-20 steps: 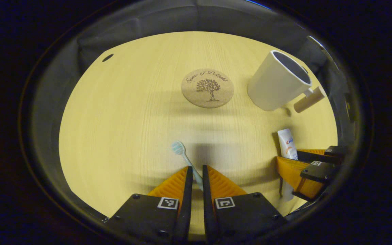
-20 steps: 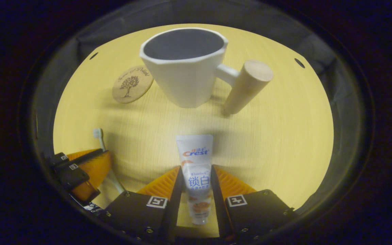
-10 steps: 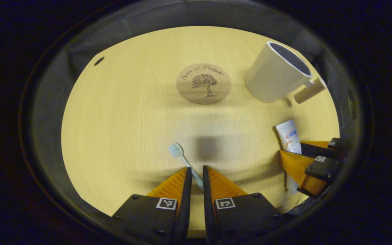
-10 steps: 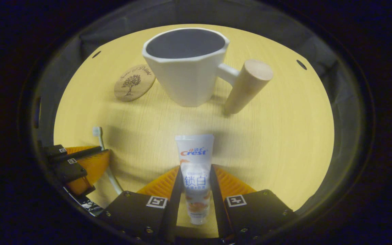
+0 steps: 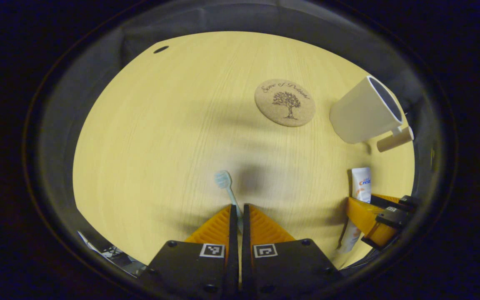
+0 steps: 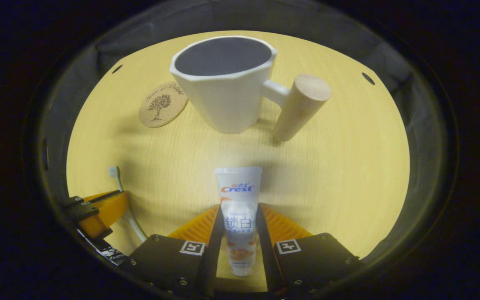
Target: Put the toothbrush and toothpaste on the desktop into the cup, then pick up the cup and place it on the coaster on the desktop.
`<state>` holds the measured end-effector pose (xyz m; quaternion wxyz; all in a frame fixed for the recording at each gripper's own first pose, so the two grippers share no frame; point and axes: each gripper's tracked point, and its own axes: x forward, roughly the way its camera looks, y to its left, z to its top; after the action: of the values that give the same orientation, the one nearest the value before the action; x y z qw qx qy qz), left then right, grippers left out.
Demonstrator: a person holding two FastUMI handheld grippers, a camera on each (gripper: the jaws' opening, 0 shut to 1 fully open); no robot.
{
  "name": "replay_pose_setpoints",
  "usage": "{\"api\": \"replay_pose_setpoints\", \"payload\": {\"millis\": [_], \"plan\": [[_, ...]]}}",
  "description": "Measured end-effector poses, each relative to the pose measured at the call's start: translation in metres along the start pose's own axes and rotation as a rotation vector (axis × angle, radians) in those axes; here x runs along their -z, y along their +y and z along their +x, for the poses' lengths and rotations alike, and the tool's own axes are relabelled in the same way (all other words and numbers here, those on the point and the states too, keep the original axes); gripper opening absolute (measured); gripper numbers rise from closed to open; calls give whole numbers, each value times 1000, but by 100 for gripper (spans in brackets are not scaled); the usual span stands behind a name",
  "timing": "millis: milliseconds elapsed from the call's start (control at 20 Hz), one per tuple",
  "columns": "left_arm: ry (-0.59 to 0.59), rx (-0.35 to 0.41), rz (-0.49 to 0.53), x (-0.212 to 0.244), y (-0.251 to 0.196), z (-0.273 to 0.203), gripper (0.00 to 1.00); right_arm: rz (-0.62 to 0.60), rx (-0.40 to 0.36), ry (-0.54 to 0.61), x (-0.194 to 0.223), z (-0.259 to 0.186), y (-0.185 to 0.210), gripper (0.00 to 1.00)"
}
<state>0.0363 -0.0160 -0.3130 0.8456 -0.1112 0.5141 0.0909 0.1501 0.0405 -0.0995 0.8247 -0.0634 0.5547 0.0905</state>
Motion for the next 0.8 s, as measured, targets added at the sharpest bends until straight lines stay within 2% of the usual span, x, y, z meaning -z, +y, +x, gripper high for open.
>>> {"api": "replay_pose_setpoints", "payload": {"millis": [150, 200, 250, 300, 500, 600, 800], "plan": [[-22, 15, 37, -2, -5, 0, 8, -11, 6, -20, -2, 0, -2, 48], [-37, 22, 62, -4, -9, -1, 8, -8, 5, -16, 0, 0, -2, 34], [-48, 31, 83, -7, -12, -1, 8, -10, 5, -21, -1, -2, -3, 34], [-56, 41, 91, -9, -14, -2, 5, 5, -4, -25, -1, -1, -2, 25], [-80, 59, 93, -11, -15, -4, 8, 82, -52, -24, -1, -5, 0, 24], [-112, 59, 106, -16, -9, -16, 8, 113, -63, -51, -6, -8, -2, 12], [-188, 107, 126, -30, -25, -29, 8, 138, -75, -72, -6, -10, 0, 12]]}}
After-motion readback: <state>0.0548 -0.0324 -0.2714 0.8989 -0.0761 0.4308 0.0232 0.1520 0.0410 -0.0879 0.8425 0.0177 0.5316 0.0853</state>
